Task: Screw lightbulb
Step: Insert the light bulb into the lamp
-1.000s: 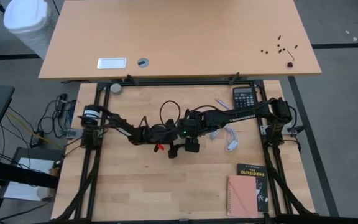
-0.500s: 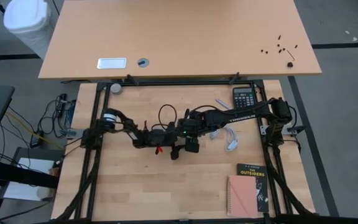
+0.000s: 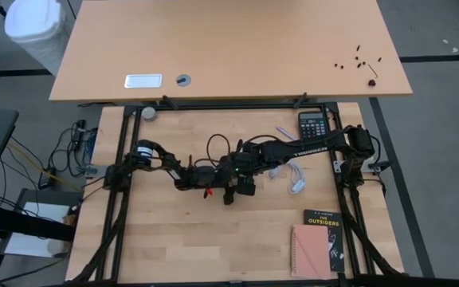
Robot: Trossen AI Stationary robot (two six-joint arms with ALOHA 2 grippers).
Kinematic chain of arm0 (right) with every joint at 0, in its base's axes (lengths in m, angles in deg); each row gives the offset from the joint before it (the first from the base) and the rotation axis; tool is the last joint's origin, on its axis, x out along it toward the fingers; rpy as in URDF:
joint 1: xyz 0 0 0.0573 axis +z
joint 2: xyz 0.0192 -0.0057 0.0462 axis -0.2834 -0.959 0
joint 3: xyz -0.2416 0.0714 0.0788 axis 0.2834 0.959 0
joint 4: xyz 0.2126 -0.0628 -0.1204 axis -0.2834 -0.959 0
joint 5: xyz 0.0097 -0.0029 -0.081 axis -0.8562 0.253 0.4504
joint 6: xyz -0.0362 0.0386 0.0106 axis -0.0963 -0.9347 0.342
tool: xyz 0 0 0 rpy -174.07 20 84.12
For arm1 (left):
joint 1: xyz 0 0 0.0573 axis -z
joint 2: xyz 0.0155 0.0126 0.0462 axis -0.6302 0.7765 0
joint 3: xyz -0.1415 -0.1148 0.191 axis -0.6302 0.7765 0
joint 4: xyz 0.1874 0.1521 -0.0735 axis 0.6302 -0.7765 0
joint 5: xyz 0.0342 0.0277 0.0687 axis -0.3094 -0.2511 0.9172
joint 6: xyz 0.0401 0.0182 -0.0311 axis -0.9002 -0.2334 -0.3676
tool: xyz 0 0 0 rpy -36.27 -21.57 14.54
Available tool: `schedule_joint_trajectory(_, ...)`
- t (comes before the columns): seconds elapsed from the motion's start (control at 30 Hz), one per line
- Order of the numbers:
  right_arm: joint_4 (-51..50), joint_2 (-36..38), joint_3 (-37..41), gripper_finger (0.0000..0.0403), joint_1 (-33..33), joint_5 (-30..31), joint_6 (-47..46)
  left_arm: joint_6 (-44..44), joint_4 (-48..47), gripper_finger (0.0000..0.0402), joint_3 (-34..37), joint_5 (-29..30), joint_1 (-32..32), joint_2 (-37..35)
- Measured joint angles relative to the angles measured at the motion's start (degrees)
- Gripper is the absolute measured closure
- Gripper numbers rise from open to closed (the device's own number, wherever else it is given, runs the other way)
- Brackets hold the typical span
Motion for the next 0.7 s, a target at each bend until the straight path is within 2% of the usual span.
schedule_joint_trajectory(0.1,-0.01,0.01,0.0,0.0141,0.0,0.0,0.0,-0.55,-0.11,0.0172,0.0,0.22,0.0,-0.02)
schedule_joint_trajectory(0.33,-0.31,0.01,-0.24,0.0141,-0.26,-0.03,0.5,-2.3,-0.07,0.0225,0.0,0.18,0.02,-0.06)
schedule_joint_trajectory(0.7,1.3,0.06,-1.53,0.0141,-0.52,-1.33,2.05,-1.79,-0.13,0.0207,0.0,0.22,0.0,-0.09)
